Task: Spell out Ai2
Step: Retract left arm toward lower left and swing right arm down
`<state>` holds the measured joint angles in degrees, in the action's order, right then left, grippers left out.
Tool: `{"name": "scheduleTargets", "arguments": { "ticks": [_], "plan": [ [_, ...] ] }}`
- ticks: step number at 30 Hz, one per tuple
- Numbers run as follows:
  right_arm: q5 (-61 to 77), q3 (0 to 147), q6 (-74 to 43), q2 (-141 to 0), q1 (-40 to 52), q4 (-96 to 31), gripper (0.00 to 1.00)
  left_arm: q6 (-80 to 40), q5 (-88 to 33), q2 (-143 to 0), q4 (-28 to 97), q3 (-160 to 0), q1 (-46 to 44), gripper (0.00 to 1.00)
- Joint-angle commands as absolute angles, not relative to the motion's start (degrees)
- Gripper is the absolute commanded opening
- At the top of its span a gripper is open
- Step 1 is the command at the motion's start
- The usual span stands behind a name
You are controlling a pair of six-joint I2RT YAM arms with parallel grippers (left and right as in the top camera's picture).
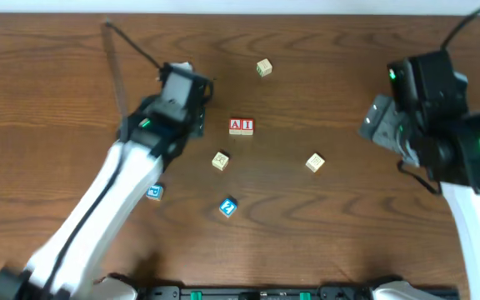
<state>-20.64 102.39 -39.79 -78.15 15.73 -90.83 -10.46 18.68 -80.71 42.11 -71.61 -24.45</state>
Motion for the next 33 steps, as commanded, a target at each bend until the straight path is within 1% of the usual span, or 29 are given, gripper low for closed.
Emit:
{"name": "scheduleTargets", "arguments": {
  "ticks": [1,2,3,8,11,15,17,22,24,26,29,33],
  "plan": [
    [-12.23,103.02,-39.94,-76.53,16.29,-91.98,0.99,-10.28,19.86,-71.61,47.83,-72.69,-24.38,0.93],
    [-9.67,103.02,-38.65,-75.85,17.02,-92.07,0.99,-10.28,19.86,-68.99,49.56,-72.69,-24.38,0.97],
    [-7.29,103.02,-38.04,-75.09,18.06,-92.33,0.99,-10.28,19.88,-65.63,51.62,-72.71,-24.38,0.95],
    [0.34,103.0,-37.45,-71.9,25.32,-92.44,0.99,-10.33,19.88,-53.63,57.49,-72.73,-24.36,0.95],
    [4.54,103.0,-33.23,-70.0,31.68,-91.64,0.99,-10.37,19.86,-48.42,59.0,-72.77,-24.36,0.95],
    [3.86,102.91,-28.23,-69.32,39.2,-94.19,0.99,-11.44,19.11,-44.25,59.66,-72.97,-24.36,0.95],
    [3.01,101.93,-32.4,-69.32,42.65,-94.48,0.99,-11.84,17.69,-43.35,60.69,-73.69,-24.36,0.95],
    [0.14,94.45,-51.13,-69.01,49.56,-89.01,0.99,-11.84,17.3,-43.44,65.78,-77.1,-24.36,0.95],
    [-0.01,88.29,-56.75,-68.88,53.52,-83.79,0.99,-11.81,17.32,-43.44,68.16,-79.02,-24.36,0.95],
    [-0.25,79.75,-62.17,-69.04,58.3,-75.22,0.99,-11.81,17.34,-43.44,70.83,-81.52,-24.36,0.95],
    [-0.21,71.07,-69.8,-70.15,61.41,-64.53,0.99,-11.81,17.32,-43.44,73.76,-83.99,-24.36,0.95],
    [0.25,65.12,-85.84,-75.09,61.91,-60.31,0.99,-11.84,17.32,-43.44,77.58,-85.97,-24.36,0.95]
  ]
}}
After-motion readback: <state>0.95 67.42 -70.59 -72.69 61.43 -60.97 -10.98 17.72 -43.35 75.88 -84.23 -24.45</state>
